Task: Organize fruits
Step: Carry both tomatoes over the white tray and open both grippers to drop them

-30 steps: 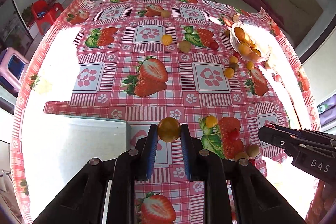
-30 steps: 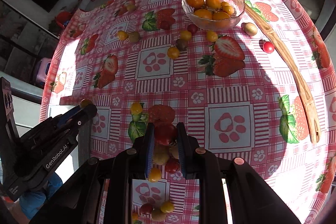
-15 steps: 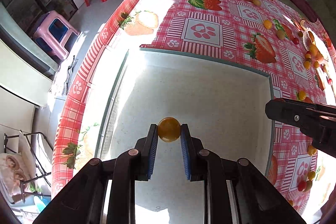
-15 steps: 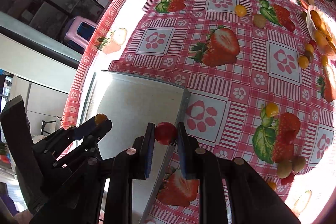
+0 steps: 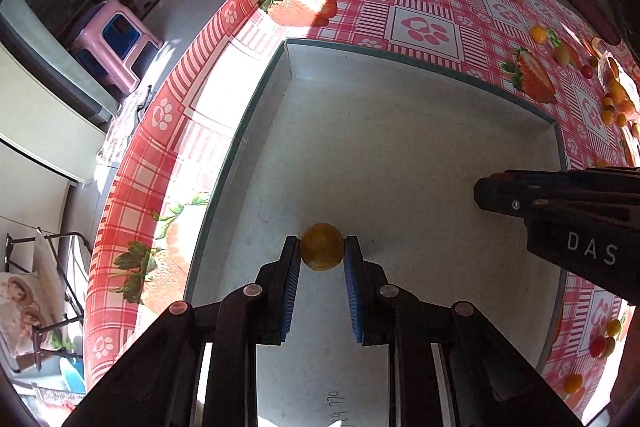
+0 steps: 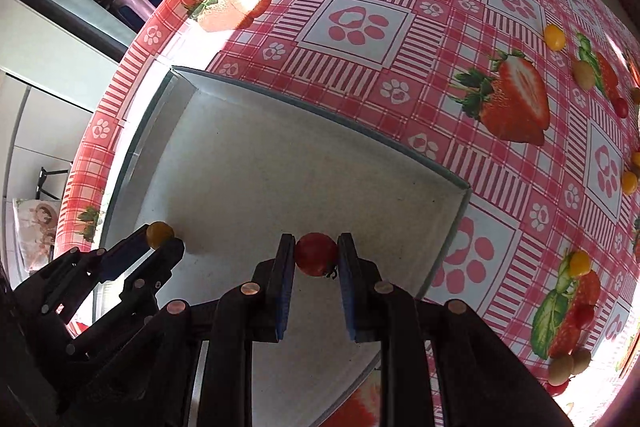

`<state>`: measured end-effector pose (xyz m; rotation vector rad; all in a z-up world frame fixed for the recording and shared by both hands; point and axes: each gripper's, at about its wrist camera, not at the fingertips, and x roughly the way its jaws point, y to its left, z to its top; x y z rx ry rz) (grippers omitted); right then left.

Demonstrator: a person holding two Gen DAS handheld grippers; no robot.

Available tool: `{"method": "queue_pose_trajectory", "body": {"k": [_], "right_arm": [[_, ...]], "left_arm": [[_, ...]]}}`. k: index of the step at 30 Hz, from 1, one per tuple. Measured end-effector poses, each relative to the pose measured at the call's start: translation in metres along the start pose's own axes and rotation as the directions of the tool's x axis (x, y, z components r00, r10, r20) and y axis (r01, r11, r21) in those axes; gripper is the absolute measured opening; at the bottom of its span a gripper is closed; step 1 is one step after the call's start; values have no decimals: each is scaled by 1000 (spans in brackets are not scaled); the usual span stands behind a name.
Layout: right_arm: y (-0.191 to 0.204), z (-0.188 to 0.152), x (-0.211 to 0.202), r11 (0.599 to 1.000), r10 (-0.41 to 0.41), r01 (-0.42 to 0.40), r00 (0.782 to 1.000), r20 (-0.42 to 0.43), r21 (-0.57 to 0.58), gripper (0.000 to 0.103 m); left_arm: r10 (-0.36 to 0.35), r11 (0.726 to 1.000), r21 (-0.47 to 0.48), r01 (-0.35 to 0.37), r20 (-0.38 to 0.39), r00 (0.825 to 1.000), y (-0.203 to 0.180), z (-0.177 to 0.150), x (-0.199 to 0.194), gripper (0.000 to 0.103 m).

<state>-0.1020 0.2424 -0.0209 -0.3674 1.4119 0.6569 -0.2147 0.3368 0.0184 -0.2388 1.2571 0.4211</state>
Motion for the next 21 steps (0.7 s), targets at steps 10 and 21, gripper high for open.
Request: {"method": "queue_pose_trajectory", "body": {"k": [10, 21], "right_arm": [[7, -1, 5, 999, -25, 25, 1000, 7, -25, 24], [5, -1, 4, 999, -15, 15, 1000, -3, -28, 56]], "left_arm": [[4, 1000, -3, -4, 1, 1000, 0, 1, 4, 23], [36, 999, -7, -36, 22, 999, 1, 1, -1, 87]]}}
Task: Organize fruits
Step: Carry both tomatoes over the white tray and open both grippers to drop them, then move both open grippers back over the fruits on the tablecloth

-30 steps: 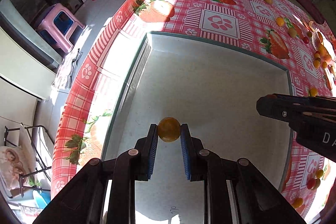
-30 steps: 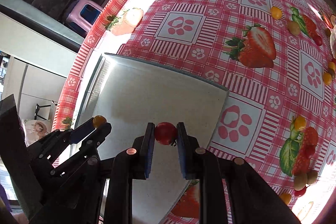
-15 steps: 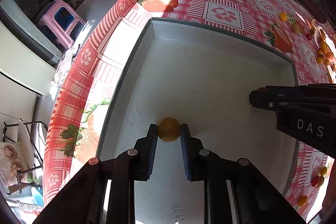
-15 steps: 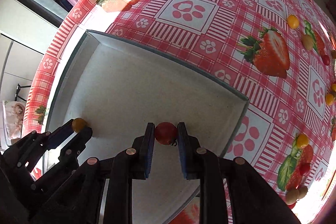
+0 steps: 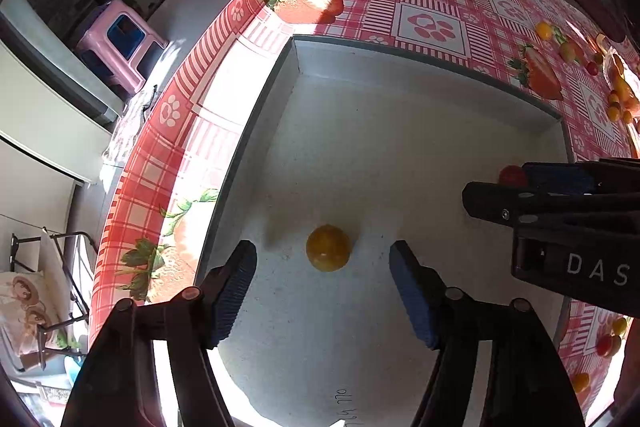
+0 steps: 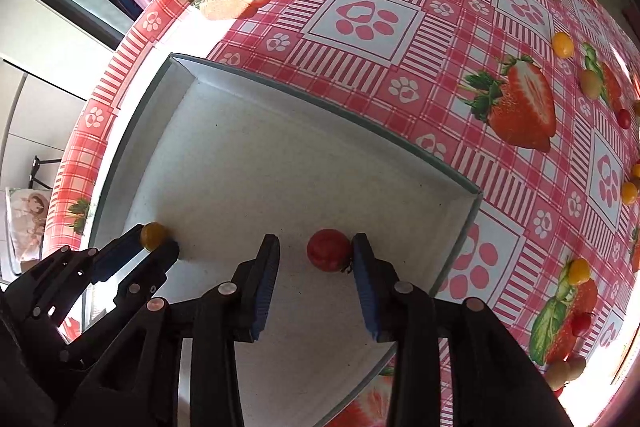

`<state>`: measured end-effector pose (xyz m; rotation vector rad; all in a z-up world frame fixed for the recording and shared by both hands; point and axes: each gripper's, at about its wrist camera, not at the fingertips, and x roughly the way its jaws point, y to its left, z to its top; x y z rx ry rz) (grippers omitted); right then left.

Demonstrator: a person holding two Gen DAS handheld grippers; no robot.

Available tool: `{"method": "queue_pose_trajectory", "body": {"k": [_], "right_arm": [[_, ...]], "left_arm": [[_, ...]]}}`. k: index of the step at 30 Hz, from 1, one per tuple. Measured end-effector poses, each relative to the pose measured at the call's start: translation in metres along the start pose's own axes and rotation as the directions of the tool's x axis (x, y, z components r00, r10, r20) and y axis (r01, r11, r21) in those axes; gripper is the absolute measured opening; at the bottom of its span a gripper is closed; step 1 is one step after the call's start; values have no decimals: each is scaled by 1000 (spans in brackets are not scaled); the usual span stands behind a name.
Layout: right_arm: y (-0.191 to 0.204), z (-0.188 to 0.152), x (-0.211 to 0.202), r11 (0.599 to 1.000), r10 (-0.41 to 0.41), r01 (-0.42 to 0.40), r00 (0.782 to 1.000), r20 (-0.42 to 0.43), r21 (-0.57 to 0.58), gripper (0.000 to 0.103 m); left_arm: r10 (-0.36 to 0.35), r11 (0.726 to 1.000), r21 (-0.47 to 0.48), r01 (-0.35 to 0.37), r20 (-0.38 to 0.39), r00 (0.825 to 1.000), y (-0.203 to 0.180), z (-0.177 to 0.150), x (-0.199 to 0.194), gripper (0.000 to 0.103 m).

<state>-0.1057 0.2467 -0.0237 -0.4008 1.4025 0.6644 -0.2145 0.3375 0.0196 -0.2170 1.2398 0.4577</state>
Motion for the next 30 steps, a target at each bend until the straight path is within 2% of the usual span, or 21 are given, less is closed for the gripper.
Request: {"method": "queue_pose_trajectory", "body": {"k": [2, 4, 6, 7, 12, 17, 24, 30], "right_arm": [[0, -1, -1, 1000, 12, -12, 1000, 2, 7, 66], [-3, -2, -7, 999, 38, -38, 999, 14, 20, 69], [-6, -2, -16, 997, 71, -72, 997, 34, 30, 80], [-7, -3, -22, 996, 85, -86, 995, 47, 36, 81], [-29, -12, -57, 989, 105, -116, 987, 120, 89, 81], [-77, -36, -82, 971, 74, -107, 984, 159, 213, 81], [-159, -90, -104, 920, -20, -45, 987, 160, 389, 81], [-219, -135, -107, 859, -84, 7, 988, 128, 512, 81]], "left_arm": [[4, 1000, 8, -4, 33, 999, 0, 0, -7, 87], [12, 1000, 21, -13, 19, 1000, 0, 1, -6, 87], [6, 1000, 31, -6, 7, 1000, -1, 2, -5, 87], [7, 999, 37, -7, 5, 1000, -2, 2, -5, 87], [-7, 997, 78, 5, 28, 1000, -16, 8, -20, 87], [-50, 985, 169, 39, 63, 997, -53, 21, -40, 87], [-150, 944, 309, 117, 85, 985, -129, 35, -60, 87], [-199, 905, 394, 160, 61, 978, -189, 40, -55, 87]]}}
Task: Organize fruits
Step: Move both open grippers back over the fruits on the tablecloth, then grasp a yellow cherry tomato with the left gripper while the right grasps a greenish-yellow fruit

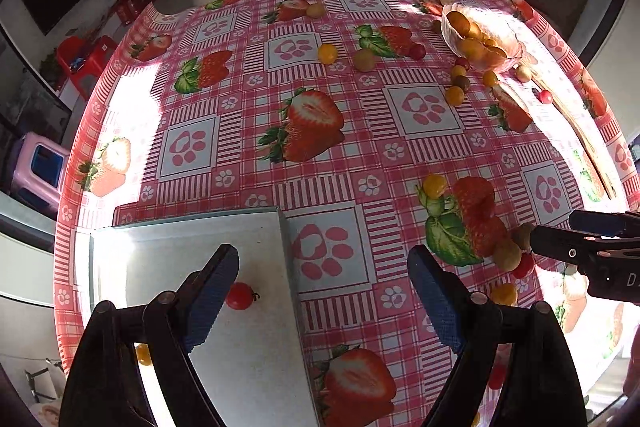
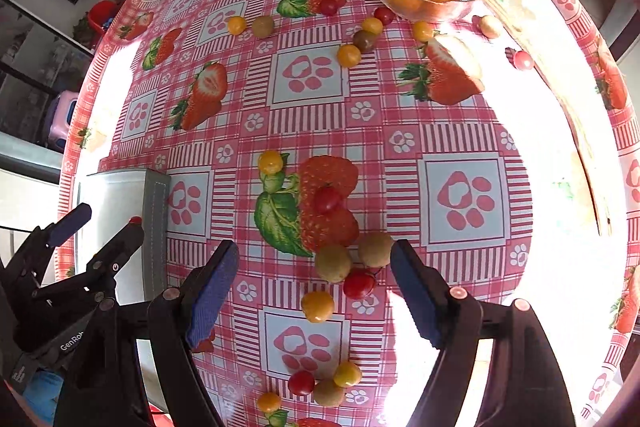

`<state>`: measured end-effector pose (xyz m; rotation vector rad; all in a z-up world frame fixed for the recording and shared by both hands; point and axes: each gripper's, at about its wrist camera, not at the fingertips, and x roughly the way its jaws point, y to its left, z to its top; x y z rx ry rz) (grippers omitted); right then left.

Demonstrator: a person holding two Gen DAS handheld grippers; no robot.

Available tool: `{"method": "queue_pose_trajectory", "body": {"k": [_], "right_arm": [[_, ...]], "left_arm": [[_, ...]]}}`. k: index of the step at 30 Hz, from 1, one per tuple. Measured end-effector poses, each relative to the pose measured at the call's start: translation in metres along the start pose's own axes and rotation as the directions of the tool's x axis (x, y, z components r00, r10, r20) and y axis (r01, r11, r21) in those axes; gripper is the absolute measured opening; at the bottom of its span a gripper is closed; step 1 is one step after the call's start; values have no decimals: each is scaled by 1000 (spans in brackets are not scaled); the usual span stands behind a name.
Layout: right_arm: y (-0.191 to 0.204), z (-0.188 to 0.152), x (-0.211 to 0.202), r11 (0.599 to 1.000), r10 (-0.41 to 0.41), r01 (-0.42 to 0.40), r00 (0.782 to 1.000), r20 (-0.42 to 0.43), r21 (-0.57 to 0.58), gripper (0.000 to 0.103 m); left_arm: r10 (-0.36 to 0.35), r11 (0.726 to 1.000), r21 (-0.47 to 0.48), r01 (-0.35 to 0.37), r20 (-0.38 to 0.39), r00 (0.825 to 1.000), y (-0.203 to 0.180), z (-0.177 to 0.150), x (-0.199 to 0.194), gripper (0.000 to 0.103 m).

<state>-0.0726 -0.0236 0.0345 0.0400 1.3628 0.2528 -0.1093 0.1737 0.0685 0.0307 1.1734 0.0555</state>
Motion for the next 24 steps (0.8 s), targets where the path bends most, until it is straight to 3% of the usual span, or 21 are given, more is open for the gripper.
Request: {"method": "queue_pose_trajectory", "body": {"k": [4, 11, 16, 20, 22, 24], "right_arm": [[-27, -3, 6, 999, -4, 4, 1000, -12, 42, 81], [-35, -3, 22, 997, 29, -27, 999, -26, 70, 80], [-35, -1, 34, 993, 64, -59, 997, -44, 97, 63], [-34, -2, 39, 992, 73, -67, 996, -53, 111, 54], [-32, -3, 39, 993, 70, -64, 996, -60, 99, 52], [-27, -5, 40, 995, 65, -60, 996, -68, 79, 50]], "left_arm": [[-16, 999, 44, 17, -25, 1000, -25, 10, 21, 87], [-30, 996, 78, 34, -49, 998, -49, 24, 53, 87], [-47, 996, 76, 51, -47, 998, -57, 33, 64, 87], [-64, 995, 77, 70, -78, 995, -60, 36, 73, 67], [-70, 995, 66, 75, -77, 995, -60, 36, 75, 67], [-86, 994, 62, 90, -77, 993, -60, 36, 75, 58]]}}
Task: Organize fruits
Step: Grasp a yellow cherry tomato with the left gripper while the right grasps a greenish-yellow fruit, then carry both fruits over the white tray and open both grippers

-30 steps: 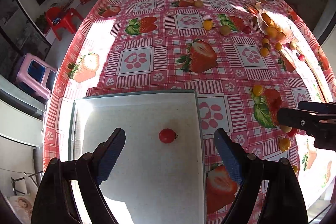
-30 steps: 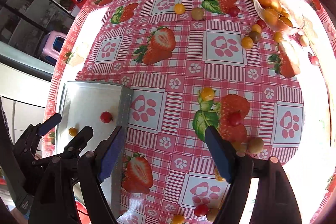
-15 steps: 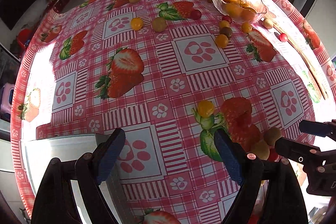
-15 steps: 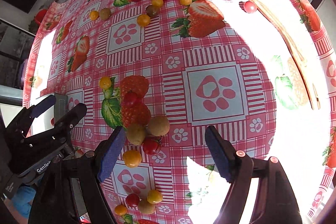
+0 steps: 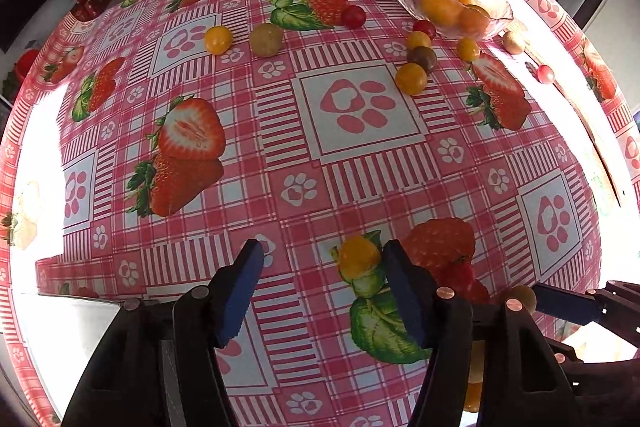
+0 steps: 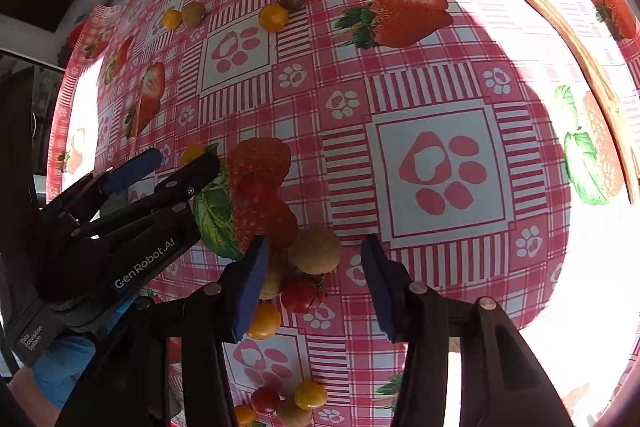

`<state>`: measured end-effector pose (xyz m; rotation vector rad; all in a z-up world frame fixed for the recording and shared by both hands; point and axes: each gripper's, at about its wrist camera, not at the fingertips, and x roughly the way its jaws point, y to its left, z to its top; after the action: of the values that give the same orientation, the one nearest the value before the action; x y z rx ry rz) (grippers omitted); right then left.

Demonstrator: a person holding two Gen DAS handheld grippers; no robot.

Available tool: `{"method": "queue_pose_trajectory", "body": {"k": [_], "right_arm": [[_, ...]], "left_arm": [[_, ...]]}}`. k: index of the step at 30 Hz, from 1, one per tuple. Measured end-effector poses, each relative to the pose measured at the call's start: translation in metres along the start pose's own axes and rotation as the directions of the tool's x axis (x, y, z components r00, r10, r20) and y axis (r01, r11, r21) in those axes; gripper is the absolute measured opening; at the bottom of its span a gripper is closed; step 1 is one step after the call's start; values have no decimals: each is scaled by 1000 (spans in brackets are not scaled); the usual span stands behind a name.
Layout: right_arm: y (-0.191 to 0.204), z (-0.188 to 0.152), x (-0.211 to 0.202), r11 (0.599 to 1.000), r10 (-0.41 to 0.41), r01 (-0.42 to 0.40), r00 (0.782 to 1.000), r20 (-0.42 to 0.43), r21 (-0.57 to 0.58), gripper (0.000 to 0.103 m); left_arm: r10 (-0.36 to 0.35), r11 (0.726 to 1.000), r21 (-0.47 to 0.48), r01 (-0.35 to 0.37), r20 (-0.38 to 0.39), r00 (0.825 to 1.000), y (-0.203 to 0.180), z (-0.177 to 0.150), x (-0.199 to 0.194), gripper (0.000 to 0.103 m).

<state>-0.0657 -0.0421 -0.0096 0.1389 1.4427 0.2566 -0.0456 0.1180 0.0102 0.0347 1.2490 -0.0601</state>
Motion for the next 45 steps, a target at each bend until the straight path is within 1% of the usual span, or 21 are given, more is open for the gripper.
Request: {"method": "queue_pose_trajectory", "body": {"k": [1, 2, 3, 5, 6, 7, 10, 15, 21, 25, 31, 37, 41, 45], "right_arm": [[2, -1, 1, 1000, 0, 0, 1000, -2, -9, 46], [3, -2, 1, 1000, 5, -5, 1000, -5, -11, 41], [1, -2, 2, 1000, 16, -16, 1000, -8, -4, 28], [-3, -2, 2, 999, 42, -42, 999, -1, 23, 27], [-4, -2, 2, 999, 45, -45, 999, 5, 30, 27], [-5, -2, 1, 999, 43, -44, 999, 11, 31, 27], [-7, -2, -2, 998, 51, -52, 999, 19, 31, 27], [-4, -2, -15, 999, 46, -47, 998, 51, 9, 27], [3, 3, -28, 998, 55, -54, 996, 73, -15, 27], [13, 6, -37, 998, 61, -57, 994, 86, -40, 28], [38, 8, -41, 994, 69, -61, 994, 90, -89, 28], [74, 6, -39, 986, 80, -68, 994, 77, -154, 28], [103, 2, -34, 975, 92, -78, 994, 59, -207, 28], [135, -2, -26, 961, 108, -95, 994, 35, -258, 28]], "left_arm": [[-4, 1000, 4, 4, 4, 1000, -2, 0, -1, 56], [-7, 1000, 16, 7, 9, 1000, -4, 0, -1, 50], [-15, 1000, 28, 14, 15, 1000, -7, 0, -2, 40], [-23, 999, 46, 22, 22, 999, -11, 0, -3, 31], [-26, 999, 49, 24, 25, 999, -12, 0, -3, 24], [-33, 998, 45, 32, 27, 999, -12, 0, -4, 21], [-56, 998, 15, 55, 27, 998, -6, 0, -7, 21], [-62, 998, -15, 63, 54, 997, 5, -4, -23, 21], [-55, 997, -54, 61, 94, 994, 21, -13, -50, 21], [-49, 994, -96, 59, 110, 993, 35, -21, -64, 21], [-23, 989, -141, 40, 120, 992, 60, -40, -81, 21], [14, 981, -192, 10, 125, 992, 92, -67, -97, 21], [43, 969, -246, -13, 117, 992, 119, -88, -104, 21], [72, 951, -308, -40, 95, 993, 146, -113, -108, 21]]}}
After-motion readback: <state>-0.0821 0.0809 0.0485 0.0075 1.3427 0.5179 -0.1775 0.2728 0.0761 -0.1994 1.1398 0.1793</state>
